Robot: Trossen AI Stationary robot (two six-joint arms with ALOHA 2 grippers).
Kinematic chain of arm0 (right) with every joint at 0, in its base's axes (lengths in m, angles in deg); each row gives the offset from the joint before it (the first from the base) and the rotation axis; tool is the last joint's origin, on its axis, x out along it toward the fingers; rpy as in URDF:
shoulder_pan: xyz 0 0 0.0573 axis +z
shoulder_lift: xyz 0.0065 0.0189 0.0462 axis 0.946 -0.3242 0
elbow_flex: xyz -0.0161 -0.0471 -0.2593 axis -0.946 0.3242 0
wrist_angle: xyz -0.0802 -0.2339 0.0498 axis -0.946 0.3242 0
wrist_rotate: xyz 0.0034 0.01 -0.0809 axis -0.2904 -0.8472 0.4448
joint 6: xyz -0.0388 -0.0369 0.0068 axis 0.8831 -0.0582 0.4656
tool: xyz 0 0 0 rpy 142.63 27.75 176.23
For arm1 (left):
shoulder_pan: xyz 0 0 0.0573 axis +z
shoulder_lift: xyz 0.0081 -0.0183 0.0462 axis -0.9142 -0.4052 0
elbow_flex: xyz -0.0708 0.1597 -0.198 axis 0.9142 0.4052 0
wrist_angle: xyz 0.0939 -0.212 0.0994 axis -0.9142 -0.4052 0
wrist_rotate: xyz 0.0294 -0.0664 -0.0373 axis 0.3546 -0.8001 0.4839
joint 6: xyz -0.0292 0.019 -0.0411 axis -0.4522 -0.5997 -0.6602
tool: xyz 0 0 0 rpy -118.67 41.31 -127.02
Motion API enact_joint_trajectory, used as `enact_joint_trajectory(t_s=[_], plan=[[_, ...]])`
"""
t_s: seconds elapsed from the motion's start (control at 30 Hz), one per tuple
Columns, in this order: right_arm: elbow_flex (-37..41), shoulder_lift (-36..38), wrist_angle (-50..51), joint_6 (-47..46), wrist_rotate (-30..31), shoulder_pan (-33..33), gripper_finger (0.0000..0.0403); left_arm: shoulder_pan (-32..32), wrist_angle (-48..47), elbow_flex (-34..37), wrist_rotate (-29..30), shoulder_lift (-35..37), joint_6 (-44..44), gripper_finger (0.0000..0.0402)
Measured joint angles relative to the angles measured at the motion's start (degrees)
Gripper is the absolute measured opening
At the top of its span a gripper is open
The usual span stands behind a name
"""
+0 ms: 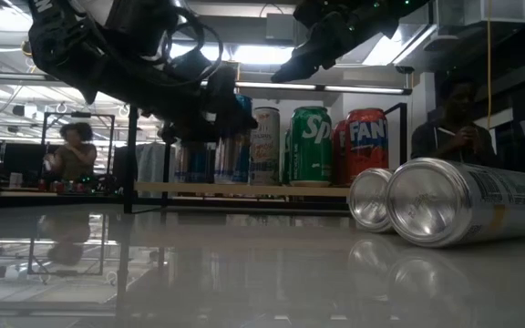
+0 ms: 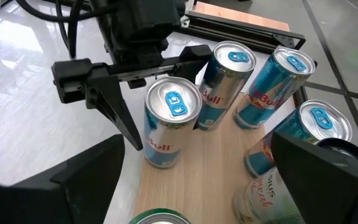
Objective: Sort soda cans
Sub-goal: Put the blue soda can on the shelf and align with the other blue soda can
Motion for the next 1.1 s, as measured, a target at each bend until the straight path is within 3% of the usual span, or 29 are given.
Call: enact_joint_trajectory(t_s=[0.43, 1.1], plan=[[0.0, 0.0, 0.0, 0.0, 0.3, 0.0, 0.0392, 0.0, 4.4, 0.0, 1.7, 0.0, 0.2, 0.0324], [0.0, 0.0, 0.0, 0.0, 0.3, 0.0, 0.0392, 0.0, 17.6, 0.0, 5.2, 0.0, 12.0, 0.0324]])
